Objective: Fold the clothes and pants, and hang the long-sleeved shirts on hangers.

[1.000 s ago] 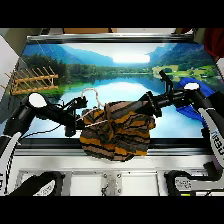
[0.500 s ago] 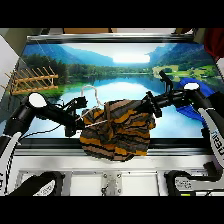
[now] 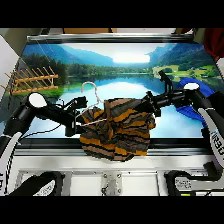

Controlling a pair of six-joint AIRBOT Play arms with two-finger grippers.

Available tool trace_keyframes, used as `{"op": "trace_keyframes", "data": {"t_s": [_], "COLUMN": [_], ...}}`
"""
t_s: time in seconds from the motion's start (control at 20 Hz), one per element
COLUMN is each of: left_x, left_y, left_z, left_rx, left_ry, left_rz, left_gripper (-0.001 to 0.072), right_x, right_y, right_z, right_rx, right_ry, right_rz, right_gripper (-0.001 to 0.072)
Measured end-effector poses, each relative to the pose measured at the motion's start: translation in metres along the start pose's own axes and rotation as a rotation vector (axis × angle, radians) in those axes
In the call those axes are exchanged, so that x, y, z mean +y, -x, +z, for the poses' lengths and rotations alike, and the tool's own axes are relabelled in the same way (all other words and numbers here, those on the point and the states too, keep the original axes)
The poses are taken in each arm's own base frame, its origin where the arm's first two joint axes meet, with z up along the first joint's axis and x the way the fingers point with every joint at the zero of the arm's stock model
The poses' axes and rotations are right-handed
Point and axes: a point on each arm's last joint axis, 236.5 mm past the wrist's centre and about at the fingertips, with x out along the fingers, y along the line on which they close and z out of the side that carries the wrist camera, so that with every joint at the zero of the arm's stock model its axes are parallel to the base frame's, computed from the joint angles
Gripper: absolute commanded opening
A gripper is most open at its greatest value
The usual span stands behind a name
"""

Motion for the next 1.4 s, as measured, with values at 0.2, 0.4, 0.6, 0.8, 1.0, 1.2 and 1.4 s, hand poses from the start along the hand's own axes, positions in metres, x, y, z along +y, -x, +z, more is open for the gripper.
{"op": "trace_keyframes", "data": {"t_s": [0.2, 0.4, 0.6, 0.8, 1.0, 1.2, 1.4], "left_x": [-0.001, 0.005, 0.013, 0.022, 0.042, 0.049, 0.045], "left_y": [0.0, 0.01, 0.034, 0.063, 0.106, 0.145, 0.145], "left_z": [-0.001, -0.004, -0.007, -0.01, -0.02, -0.03, -0.039], "left_rx": [0.004, -0.011, -0.05, -0.103, -0.195, -0.296, -0.38], "left_ry": [0.025, 0.123, 0.221, 0.318, 0.475, 0.648, 0.829], "left_rz": [-0.002, 0.031, 0.114, 0.225, 0.404, 0.549, 0.588], "left_gripper": [0.0442, 0.0442, 0.0442, 0.0441, 0.0441, 0.0444, 0.0587], "right_x": [0.002, 0.002, 0.002, 0.002, 0.003, 0.005, 0.007], "right_y": [0.0, 0.0, 0.0, 0.0, 0.005, 0.021, 0.039], "right_z": [0.0, 0.0, 0.0, 0.005, 0.034, 0.067, 0.091], "right_rx": [-0.001, -0.001, -0.001, -0.019, -0.121, -0.213, -0.253], "right_ry": [0.008, 0.007, 0.008, 0.011, 0.037, 0.061, 0.078], "right_rz": [0.007, 0.007, 0.007, 0.005, -0.013, -0.073, -0.158], "right_gripper": [0.0014, 0.0013, 0.0012, 0.0011, 0.0011, 0.0011, 0.0011]}}
